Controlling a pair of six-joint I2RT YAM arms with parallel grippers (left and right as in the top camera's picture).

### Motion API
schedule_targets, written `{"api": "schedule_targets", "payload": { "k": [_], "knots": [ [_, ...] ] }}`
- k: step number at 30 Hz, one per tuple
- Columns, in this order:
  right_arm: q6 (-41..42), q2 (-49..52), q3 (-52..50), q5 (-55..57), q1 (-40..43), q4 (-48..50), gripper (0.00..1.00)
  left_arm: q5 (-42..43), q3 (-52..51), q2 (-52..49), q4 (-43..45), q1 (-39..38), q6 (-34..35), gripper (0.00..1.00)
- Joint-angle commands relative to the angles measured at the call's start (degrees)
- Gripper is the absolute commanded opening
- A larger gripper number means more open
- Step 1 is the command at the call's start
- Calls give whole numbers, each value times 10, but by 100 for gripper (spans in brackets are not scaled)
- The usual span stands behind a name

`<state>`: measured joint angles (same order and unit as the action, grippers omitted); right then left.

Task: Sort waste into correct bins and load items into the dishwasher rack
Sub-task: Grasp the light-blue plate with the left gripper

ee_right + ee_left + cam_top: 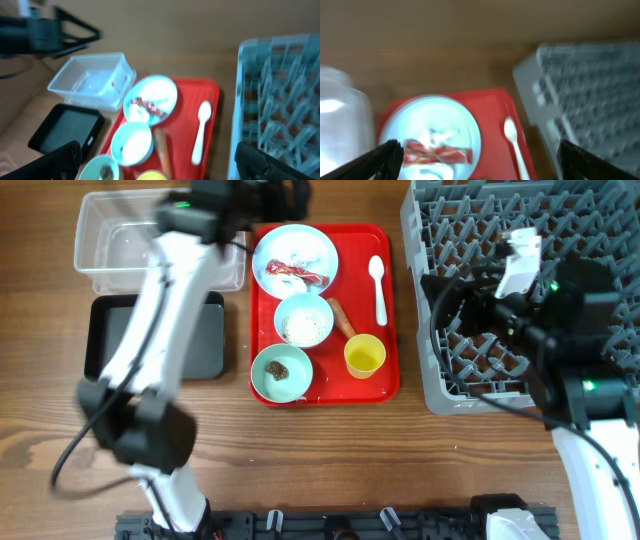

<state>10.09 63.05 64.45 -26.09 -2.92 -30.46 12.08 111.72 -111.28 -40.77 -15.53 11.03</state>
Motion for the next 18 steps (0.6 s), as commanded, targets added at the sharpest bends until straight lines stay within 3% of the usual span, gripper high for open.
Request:
{"api": "schedule_targets", "payload": {
  "k": [1,3,5,8,13,18],
  "knots": [
    [32,31,8,-19,-3,-22,100,8,3,-104,48,-33,-9,100],
    [33,43,8,-19,-3,-28,100,-40,3,-136,66,-34,90,100],
    [33,52,8,-19,-3,-31,100,-112,3,-170,58,-33,244,100],
    [34,54,8,-19,-3,-34,100,-207,3,-196,17,-46,345,100],
    [35,56,8,-19,-3,-40,100,-246,3,-233,4,-58,409,100],
    [36,66,8,-19,-3,-43,100,-243,3,-272,6,-66,409,100]
  ]
}}
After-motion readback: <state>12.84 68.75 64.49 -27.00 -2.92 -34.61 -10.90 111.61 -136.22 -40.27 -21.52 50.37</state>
